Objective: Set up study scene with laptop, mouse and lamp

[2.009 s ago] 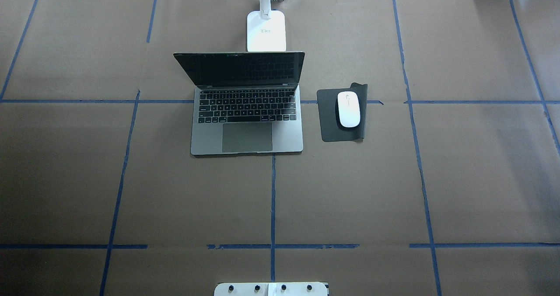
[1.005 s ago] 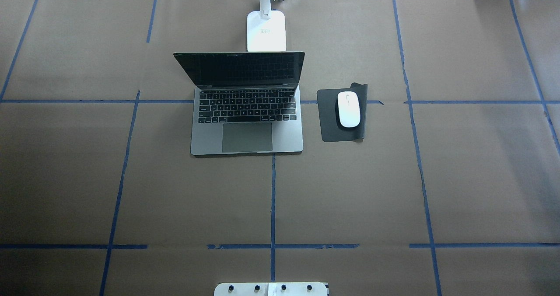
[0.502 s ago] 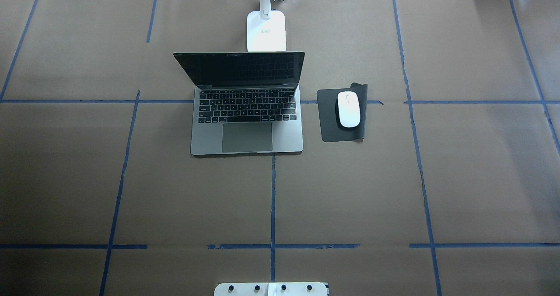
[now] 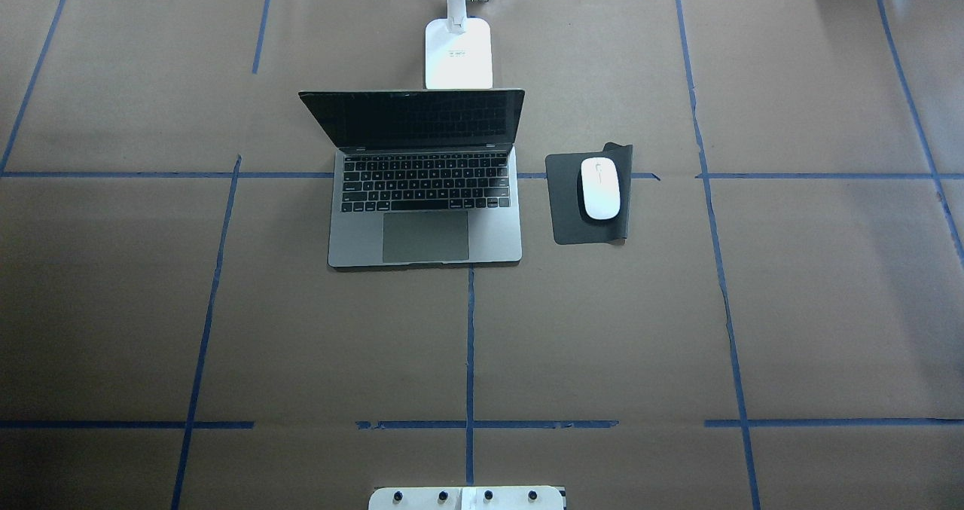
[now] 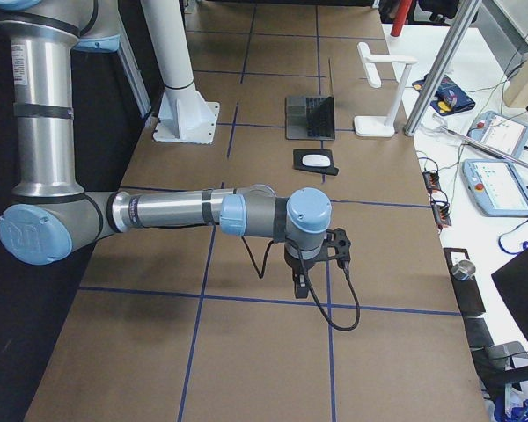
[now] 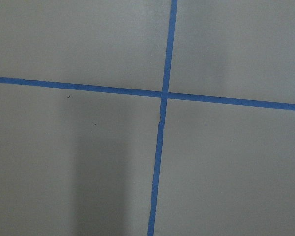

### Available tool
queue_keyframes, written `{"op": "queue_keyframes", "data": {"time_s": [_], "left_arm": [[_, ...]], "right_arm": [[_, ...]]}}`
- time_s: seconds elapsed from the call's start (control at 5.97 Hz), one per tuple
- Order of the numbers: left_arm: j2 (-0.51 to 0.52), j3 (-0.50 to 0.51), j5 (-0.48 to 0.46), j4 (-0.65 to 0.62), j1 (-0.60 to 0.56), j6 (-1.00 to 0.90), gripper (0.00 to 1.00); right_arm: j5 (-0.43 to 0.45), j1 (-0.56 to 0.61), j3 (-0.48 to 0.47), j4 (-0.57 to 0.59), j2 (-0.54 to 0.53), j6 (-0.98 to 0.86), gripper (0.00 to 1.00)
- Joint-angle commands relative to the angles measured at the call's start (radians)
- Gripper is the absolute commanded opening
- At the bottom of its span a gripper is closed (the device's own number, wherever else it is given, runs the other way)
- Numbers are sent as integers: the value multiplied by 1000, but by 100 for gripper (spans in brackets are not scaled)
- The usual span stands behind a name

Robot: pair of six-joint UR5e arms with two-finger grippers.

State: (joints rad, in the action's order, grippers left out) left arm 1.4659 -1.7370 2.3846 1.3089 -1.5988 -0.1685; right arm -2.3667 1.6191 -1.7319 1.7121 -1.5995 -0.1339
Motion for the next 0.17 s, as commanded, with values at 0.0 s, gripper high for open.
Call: {"op": "queue_keyframes", "data": {"time_s": [0.0], "left_arm": [[4, 35, -4, 28, -3, -2, 100]], "right_arm": [[0, -2, 2, 3, -11, -1, 100]]}}
